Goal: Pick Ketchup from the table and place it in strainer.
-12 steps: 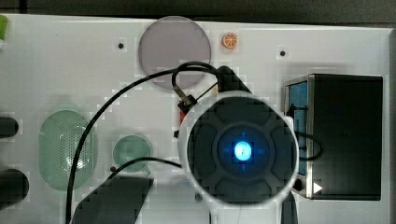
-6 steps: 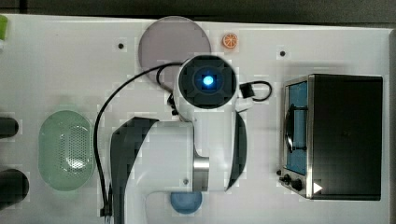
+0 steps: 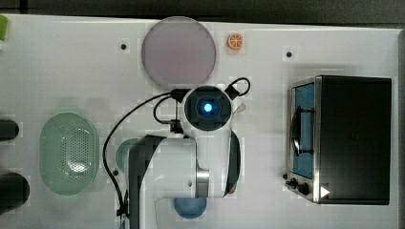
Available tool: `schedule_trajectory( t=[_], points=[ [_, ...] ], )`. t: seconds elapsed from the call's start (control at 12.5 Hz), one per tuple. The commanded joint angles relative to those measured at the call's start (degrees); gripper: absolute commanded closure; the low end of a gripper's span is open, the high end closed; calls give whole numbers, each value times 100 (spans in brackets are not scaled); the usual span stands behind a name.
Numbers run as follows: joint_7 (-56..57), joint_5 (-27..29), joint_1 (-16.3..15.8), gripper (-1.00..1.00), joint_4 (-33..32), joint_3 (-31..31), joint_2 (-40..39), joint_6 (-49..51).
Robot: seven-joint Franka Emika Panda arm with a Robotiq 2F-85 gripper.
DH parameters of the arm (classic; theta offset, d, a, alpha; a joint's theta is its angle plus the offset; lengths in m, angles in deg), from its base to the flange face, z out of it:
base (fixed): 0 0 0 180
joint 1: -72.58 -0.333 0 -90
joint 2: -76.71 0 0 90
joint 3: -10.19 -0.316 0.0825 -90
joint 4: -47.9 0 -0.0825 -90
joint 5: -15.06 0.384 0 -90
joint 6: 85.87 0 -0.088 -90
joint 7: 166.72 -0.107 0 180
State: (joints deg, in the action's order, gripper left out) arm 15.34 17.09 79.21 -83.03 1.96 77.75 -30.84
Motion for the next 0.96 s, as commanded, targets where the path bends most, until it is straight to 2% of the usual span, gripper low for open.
schedule_trajectory(
  t=[0.08,0.32,0.96],
  points=[
    [865,-28,3,-100,-492,-32,95,-725],
    [864,-58,-12,-100,-862,-39,-176,-1192],
    [860,-141,-27,-100,-904,-32,-1495,-2573]
  ],
)
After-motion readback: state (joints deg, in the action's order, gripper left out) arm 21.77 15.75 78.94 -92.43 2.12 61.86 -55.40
